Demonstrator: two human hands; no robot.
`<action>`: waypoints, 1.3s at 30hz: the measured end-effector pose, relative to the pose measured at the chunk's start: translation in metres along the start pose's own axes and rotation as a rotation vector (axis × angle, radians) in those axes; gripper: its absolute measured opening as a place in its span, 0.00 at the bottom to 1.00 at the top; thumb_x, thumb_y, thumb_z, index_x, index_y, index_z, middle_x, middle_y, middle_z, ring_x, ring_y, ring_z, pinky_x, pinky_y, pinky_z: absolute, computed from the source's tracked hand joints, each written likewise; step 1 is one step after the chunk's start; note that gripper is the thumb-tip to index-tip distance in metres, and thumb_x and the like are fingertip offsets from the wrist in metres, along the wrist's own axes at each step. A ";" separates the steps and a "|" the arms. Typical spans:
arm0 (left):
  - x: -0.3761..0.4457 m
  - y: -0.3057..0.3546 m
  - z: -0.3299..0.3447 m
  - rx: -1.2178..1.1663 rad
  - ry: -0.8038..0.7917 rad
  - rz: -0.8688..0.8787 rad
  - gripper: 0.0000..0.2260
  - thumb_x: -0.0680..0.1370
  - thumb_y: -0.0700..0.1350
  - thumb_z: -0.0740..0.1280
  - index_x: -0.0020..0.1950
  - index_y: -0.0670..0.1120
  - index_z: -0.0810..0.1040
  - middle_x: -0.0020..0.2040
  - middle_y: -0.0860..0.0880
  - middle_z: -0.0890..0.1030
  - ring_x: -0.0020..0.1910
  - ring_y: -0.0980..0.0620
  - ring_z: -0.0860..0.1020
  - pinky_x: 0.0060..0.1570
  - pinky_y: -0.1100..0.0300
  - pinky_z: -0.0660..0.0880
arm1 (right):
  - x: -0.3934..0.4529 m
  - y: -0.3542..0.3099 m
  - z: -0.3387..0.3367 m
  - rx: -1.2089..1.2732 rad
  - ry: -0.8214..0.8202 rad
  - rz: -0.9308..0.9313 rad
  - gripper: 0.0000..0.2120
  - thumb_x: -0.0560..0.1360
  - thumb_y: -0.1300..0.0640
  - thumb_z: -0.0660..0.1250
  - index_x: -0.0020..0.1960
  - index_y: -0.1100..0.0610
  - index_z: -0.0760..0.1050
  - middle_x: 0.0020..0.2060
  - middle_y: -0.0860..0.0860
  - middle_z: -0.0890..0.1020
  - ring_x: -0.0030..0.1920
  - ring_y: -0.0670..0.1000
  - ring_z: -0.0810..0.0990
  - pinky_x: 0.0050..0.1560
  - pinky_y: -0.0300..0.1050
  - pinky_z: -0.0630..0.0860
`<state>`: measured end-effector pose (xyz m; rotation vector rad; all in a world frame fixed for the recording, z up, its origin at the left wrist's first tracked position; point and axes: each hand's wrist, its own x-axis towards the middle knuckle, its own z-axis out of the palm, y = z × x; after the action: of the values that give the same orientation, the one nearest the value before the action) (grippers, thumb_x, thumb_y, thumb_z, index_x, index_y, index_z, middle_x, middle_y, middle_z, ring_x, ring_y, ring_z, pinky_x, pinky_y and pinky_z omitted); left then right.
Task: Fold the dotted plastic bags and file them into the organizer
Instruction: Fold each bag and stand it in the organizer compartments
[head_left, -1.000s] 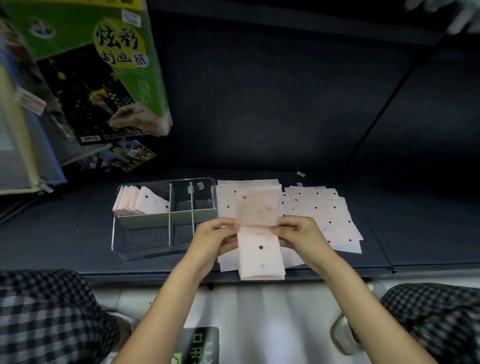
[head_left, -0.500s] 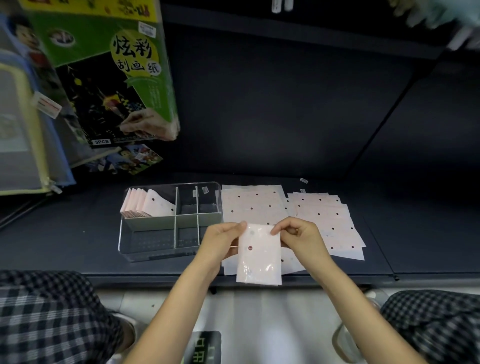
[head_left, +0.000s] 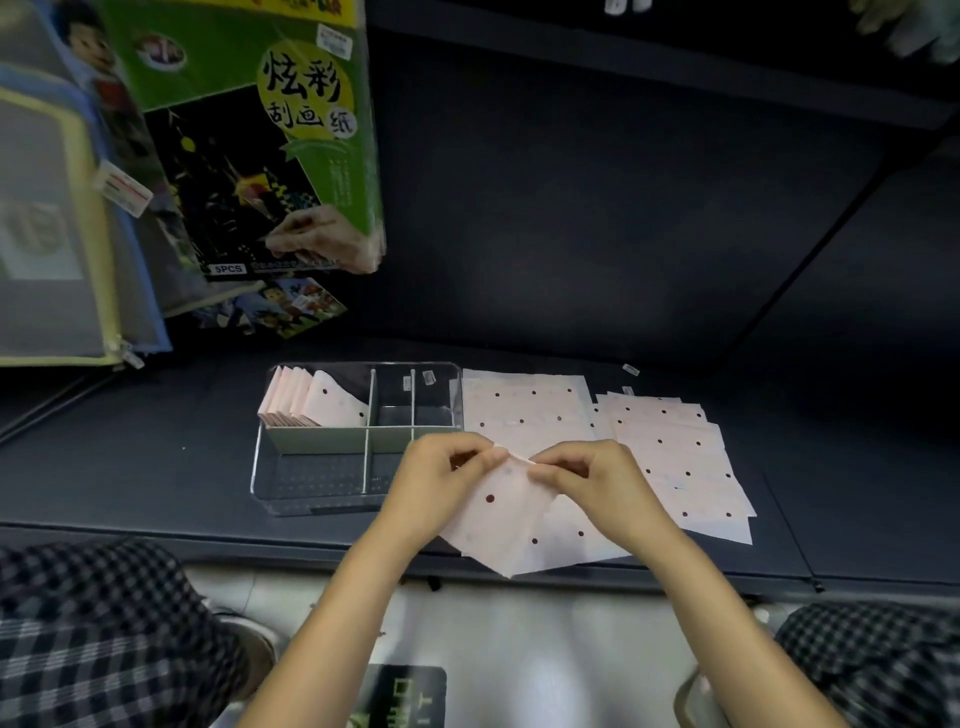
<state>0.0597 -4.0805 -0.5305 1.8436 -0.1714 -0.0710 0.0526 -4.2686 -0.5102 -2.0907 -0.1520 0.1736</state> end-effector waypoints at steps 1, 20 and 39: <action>0.001 -0.003 -0.006 -0.041 -0.032 -0.032 0.06 0.75 0.44 0.70 0.40 0.50 0.84 0.38 0.53 0.84 0.41 0.54 0.81 0.42 0.60 0.76 | 0.004 -0.001 0.001 0.013 0.003 0.002 0.09 0.73 0.60 0.69 0.38 0.48 0.82 0.36 0.43 0.84 0.37 0.40 0.80 0.41 0.31 0.74; 0.076 -0.119 -0.129 0.918 0.254 -0.401 0.14 0.80 0.52 0.57 0.62 0.55 0.77 0.64 0.51 0.74 0.61 0.46 0.66 0.57 0.53 0.64 | 0.161 -0.035 0.119 -0.081 0.100 0.133 0.06 0.74 0.60 0.69 0.38 0.57 0.78 0.33 0.49 0.84 0.32 0.45 0.83 0.35 0.37 0.79; 0.073 -0.145 -0.130 0.724 0.493 -0.213 0.11 0.79 0.47 0.61 0.56 0.55 0.81 0.53 0.56 0.81 0.52 0.51 0.68 0.49 0.57 0.62 | 0.219 -0.028 0.225 -0.570 0.056 0.075 0.08 0.77 0.56 0.61 0.50 0.57 0.78 0.44 0.56 0.83 0.46 0.57 0.81 0.47 0.49 0.79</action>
<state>0.1617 -3.9297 -0.6307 2.5270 0.3964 0.3389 0.2243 -4.0247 -0.6118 -2.6684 -0.0953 0.1256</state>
